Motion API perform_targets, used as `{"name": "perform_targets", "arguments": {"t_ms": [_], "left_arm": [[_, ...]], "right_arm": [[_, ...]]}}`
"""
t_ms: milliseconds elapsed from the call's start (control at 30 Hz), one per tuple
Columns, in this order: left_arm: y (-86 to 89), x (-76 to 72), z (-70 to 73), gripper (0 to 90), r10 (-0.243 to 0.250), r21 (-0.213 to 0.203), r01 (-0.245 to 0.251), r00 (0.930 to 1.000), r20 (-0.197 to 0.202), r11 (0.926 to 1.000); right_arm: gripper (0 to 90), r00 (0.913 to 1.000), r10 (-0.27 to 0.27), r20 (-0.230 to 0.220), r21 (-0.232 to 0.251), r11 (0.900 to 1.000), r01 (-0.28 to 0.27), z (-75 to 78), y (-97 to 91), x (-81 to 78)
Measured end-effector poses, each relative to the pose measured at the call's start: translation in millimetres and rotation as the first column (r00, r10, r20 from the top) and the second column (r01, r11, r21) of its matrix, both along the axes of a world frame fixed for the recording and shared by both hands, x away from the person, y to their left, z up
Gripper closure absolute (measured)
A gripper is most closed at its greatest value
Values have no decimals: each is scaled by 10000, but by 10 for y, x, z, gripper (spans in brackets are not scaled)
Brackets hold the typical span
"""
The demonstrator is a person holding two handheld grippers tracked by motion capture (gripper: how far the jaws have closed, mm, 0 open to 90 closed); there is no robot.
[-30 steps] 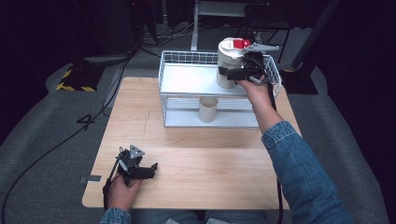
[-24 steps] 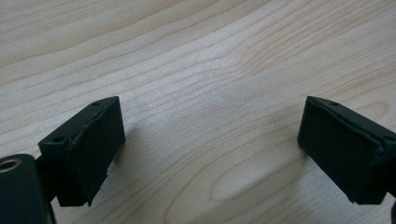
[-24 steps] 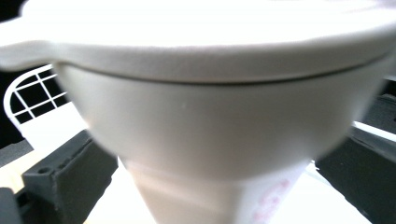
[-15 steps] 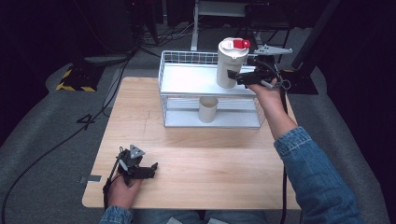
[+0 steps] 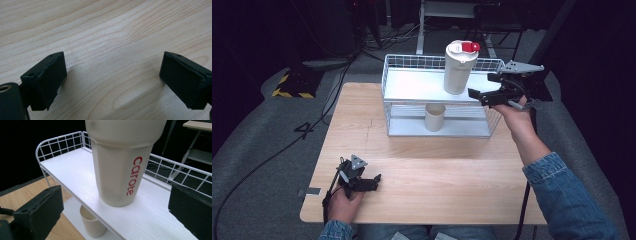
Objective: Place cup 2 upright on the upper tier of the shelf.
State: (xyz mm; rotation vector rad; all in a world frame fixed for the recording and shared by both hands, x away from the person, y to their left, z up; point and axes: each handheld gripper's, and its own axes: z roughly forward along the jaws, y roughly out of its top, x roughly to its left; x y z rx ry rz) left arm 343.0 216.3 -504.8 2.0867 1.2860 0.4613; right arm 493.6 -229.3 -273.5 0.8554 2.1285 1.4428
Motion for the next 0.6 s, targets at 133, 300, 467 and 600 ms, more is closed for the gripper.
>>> {"name": "perform_targets", "arguments": {"t_ms": [133, 300, 467, 600], "left_arm": [[-21, 0, -5, 76, 182, -23, -182, 9998, 50, 9998], [-46, 1, -5, 76, 304, -15, -303, 9995, 52, 9995], [-61, -1, -5, 75, 414, -29, -414, 9991, 27, 9991], [-61, -1, -4, 75, 408, -15, -408, 9992, 33, 9992]], "right_arm": [[9, 10000, 45, -24, -18, 10000, -45, -20, -100, -128], [22, 9999, 140, -70, -78, 9999, -141, -63, -227, -268], [26, 9993, 365, -91, -151, 9992, -366, -103, -316, -409], [26, 9988, 479, -110, -169, 9987, -481, -127, -376, -524]]}}
